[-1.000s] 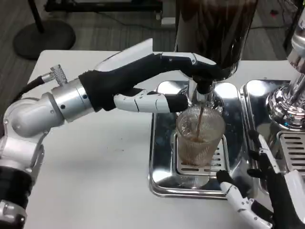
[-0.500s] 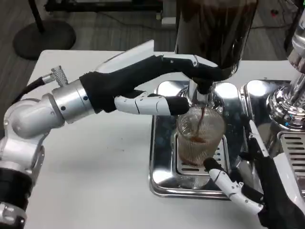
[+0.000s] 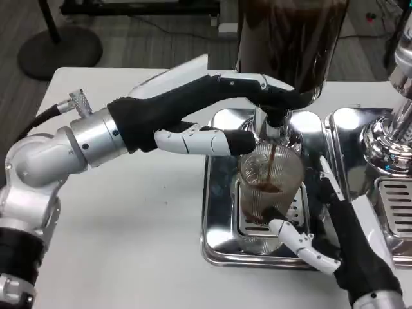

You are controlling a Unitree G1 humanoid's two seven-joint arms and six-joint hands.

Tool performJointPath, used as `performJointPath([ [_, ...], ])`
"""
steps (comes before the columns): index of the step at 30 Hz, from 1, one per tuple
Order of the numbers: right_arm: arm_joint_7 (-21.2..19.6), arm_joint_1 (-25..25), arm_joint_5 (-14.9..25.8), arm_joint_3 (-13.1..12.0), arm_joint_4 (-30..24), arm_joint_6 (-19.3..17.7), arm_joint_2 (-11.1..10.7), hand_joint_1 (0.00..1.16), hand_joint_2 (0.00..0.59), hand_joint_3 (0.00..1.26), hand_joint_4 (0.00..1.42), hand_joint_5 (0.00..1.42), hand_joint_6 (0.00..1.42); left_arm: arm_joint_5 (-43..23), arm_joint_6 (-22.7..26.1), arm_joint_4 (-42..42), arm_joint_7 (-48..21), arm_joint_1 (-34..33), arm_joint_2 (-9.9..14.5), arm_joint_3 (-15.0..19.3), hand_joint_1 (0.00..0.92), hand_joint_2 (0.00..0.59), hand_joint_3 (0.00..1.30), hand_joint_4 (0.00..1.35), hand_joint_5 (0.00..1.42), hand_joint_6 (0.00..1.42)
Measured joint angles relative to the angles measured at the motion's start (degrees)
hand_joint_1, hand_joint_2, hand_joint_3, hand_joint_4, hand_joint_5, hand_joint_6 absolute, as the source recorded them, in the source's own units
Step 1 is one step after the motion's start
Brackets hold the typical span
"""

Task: Grasp the cup under the faucet to collect the drink, then remove the cup.

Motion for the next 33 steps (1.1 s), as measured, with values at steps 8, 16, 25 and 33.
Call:
performJointPath([
  [8, 1.24, -3.58, 1.29, 0.14, 3.65, 0.91, 0.35, 0.49, 0.186, 0.0, 0.0, 0.0, 0.09, -0.2, 0.1, -0.11, -0.16, 0.03, 0.0, -0.01, 0.0, 0.093, 0.31, 0.28, 0.26, 0.27],
  [16, 2.24, -6.52, 2.56, 0.41, 6.43, 1.7, 0.56, 0.49, 0.184, 0.0, 0.0, 0.0, 0.08, -0.28, 0.27, -0.29, -0.17, 0.14, 0.01, 0.0, 0.0, 0.1, 0.31, 0.28, 0.27, 0.27],
  [25, 2.24, -8.45, 3.1, 0.52, 7.96, 2.7, 0.94, 0.49, 0.187, 0.0, 0.0, 0.0, 0.09, -0.31, 0.71, -0.46, -0.16, 0.2, 0.01, 0.01, 0.0, 0.115, 0.32, 0.29, 0.27, 0.27],
  [33, 2.24, -8.99, 3.0, 0.78, 8.07, 3.31, 0.79, 0.51, 0.185, 0.0, 0.0, 0.0, 0.1, -0.32, 0.9, -0.67, -0.16, 0.28, 0.01, 0.04, 0.0, 0.123, 0.32, 0.29, 0.27, 0.27],
])
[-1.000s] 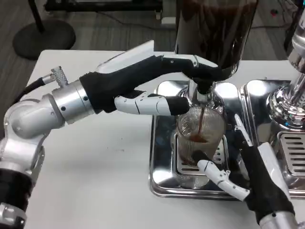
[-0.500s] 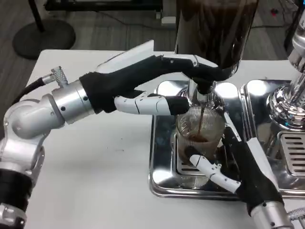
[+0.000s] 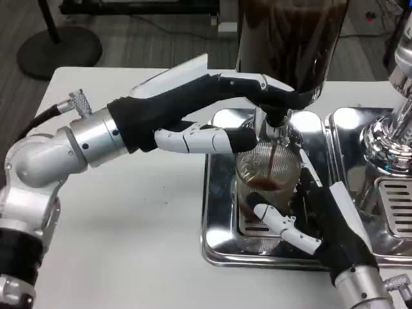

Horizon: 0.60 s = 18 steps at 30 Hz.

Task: Grasp the cup under the faucet to collect the drink, then remove the cup.

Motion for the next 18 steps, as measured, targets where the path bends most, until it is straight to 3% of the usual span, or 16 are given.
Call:
performJointPath([
  [9, -0.16, -0.37, -1.2, 0.52, -0.24, 0.95, -0.4, 0.62, 0.177, 0.0, 0.0, 0.0, 0.15, -0.26, 0.42, -0.28, 0.0, 0.36, 0.0, 0.05, 0.0, 0.126, 0.33, 0.3, 0.28, 0.27],
  [16, -1.9, -0.56, -2.77, 0.92, -0.48, 1.87, 0.33, 0.62, 0.165, 0.0, 0.0, 0.0, 0.2, -0.34, 0.85, -0.71, 0.01, 0.63, 0.0, 0.08, 0.0, 0.129, 0.33, 0.3, 0.28, 0.27],
  [18, -2.51, -0.56, -3.36, 1.0, -0.48, 1.97, 0.73, 0.62, 0.164, 0.0, 0.0, 0.07, 0.27, -0.35, 0.9, -0.83, 0.02, 0.69, 0.0, 0.1, 0.0, 0.128, 0.33, 0.3, 0.28, 0.28],
])
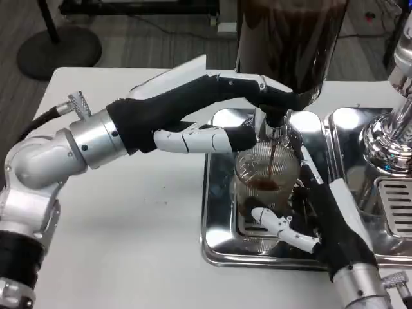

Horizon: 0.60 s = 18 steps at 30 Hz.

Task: Grasp the cup under the faucet to collect the drink, then remove the cup.

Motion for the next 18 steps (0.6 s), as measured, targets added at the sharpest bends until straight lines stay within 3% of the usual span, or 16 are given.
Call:
performJointPath([
  [18, -4.34, -0.25, -4.61, 1.82, 0.12, 1.22, 1.49, 0.65, 0.173, 0.2, 0.18, 0.31, 0.46, -0.27, 1.2, -1.21, 0.05, 0.72, 0.08, 0.18, 0.0, 0.116, 0.34, 0.31, 0.29, 0.31],
])
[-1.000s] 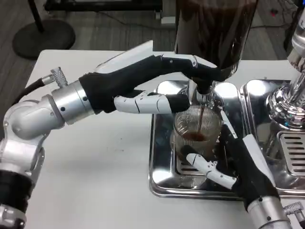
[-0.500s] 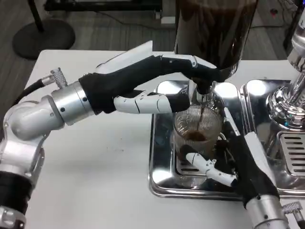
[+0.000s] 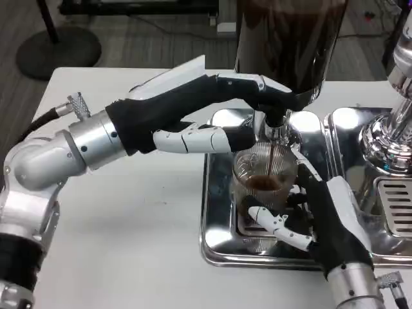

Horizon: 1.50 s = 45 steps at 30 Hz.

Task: Grasp the cup under the faucet to collect the drink, then remove the cup.

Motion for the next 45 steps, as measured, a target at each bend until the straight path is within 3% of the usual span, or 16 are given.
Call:
performJointPath([
  [5, -1.96, -0.04, -0.78, 0.26, 0.3, 0.02, 0.56, 0.65, 0.173, 0.24, 0.22, 0.36, 0.5, -0.04, 0.24, -0.11, 0.02, 0.05, 0.07, 0.05, 0.0, 0.12, 0.35, 0.31, 0.29, 0.32],
  [9, -3.48, -0.03, -1.98, 0.51, 0.46, 0.2, 1.3, 0.67, 0.175, 0.33, 0.32, 0.47, 0.66, -0.06, 0.24, -0.18, 0.02, 0.06, 0.24, 0.05, 0.0, 0.103, 0.32, 0.28, 0.29, 0.32],
  [18, -6.26, -0.02, -3.21, 1.36, 0.78, 0.22, 2.22, 0.67, 0.186, 0.4, 0.4, 0.57, 0.77, -0.7, 0.24, -0.18, 0.1, 0.4, 0.28, 0.09, 0.0, 0.097, 0.25, 0.21, 0.28, 0.33],
  [25, -8.07, 0.01, -4.27, 1.93, 1.3, 0.21, 2.5, 0.67, 0.186, 0.41, 0.42, 0.6, 0.81, -1.0, 0.24, -0.17, 0.67, 0.63, 0.67, 0.33, 0.0, 0.101, 0.23, 0.21, 0.28, 0.32],
  [30, -9.52, 0.01, -4.43, 2.22, 1.78, 0.11, 2.53, 0.67, 0.186, 0.41, 0.42, 0.6, 0.81, -1.04, 0.24, -0.16, 0.88, 0.92, 0.79, 0.66, 0.0, 0.088, 0.15, 0.13, 0.24, 0.31],
  [35, -11.04, 0.27, -4.62, 2.51, 1.96, 0.11, 2.49, 0.67, 0.19, 0.43, 0.43, 0.62, 0.83, -1.58, 0.23, 0.17, 1.46, 2.38, 0.87, 2.89, 0.0, 0.077, 0.07, 0.04, 0.17, 0.29],
  [45, -12.21, 0.38, -4.7, 2.46, 2.09, 0.11, 2.35, 0.68, 0.191, 0.44, 0.45, 0.63, 0.84, -3.45, 1.34, 1.07, 2.32, 2.76, 1.01, 6.16, 0.0, 0.084, 0.06, 0.03, 0.15, 0.28],
])
